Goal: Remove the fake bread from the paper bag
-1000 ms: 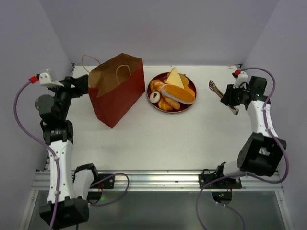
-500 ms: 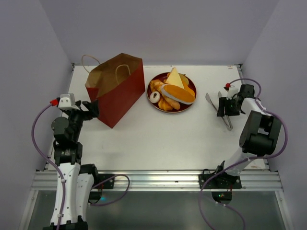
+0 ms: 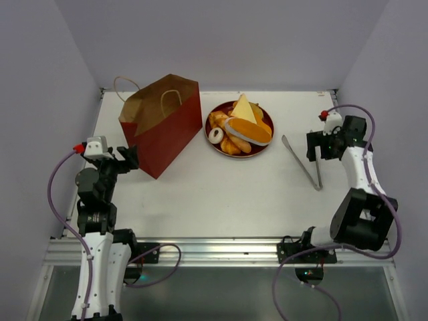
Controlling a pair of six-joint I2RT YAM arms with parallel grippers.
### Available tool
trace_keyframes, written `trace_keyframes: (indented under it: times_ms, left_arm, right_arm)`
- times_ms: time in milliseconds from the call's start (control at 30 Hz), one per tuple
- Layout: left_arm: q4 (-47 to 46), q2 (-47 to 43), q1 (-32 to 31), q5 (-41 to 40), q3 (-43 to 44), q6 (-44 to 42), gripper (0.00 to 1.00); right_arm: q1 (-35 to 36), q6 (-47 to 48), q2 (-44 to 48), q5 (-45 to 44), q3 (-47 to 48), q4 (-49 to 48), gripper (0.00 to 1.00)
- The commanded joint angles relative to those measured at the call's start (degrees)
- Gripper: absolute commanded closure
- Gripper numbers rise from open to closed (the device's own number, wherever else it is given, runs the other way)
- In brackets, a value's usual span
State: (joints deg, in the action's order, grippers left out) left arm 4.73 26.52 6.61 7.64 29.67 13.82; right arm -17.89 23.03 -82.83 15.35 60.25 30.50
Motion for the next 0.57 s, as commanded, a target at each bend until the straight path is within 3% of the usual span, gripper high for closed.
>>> trace_keyframes:
  times_ms: [0, 367, 533]
  left_arm:
    - [-0.16, -0.77, -0.46, -0.96, 0.12, -1.78, 0.14]
    - [0.10, -0.86, -0.81, -0.34, 0.21, -1.96, 0.14]
    - [0.19, -0.68, -0.98, -0.34, 0.30, -2.05, 0.14]
  right_arm:
    - [0.14, -0.78, 9.66, -3.03, -1.18, -0.79, 0.01]
    - [0.22, -6.59, 22.52, -9.64, -0.66, -0.79, 0.01]
    - [0.22, -4.48, 28.32, -4.20, -4.34, -4.21, 0.01]
